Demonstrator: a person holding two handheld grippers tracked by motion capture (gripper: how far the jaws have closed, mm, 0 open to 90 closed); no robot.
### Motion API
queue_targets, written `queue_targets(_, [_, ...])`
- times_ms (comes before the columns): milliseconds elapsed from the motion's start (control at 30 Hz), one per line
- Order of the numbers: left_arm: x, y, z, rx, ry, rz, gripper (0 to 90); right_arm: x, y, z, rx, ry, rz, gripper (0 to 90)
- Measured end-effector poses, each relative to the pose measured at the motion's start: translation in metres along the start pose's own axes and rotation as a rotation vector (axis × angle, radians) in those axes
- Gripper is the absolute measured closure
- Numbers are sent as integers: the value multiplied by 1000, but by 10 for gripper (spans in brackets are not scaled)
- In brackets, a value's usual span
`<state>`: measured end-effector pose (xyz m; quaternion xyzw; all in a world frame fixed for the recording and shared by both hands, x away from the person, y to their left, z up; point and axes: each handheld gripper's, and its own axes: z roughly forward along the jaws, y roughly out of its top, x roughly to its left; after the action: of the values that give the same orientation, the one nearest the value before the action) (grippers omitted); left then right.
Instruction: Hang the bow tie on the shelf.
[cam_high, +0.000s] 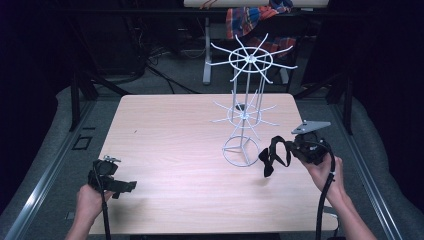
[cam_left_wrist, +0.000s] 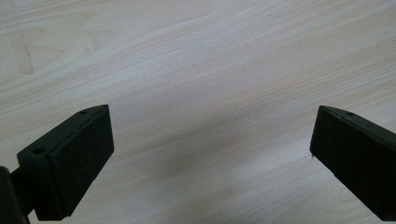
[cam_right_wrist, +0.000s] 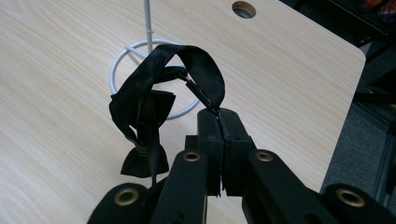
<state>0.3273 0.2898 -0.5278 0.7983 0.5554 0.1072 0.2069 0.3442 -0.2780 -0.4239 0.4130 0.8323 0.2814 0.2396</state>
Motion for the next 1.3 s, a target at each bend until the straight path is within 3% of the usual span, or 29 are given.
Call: queue_targets(1300, [-5, 1, 1, 12, 9, 30, 0, -5, 21, -29, -106, -32, -2, 893])
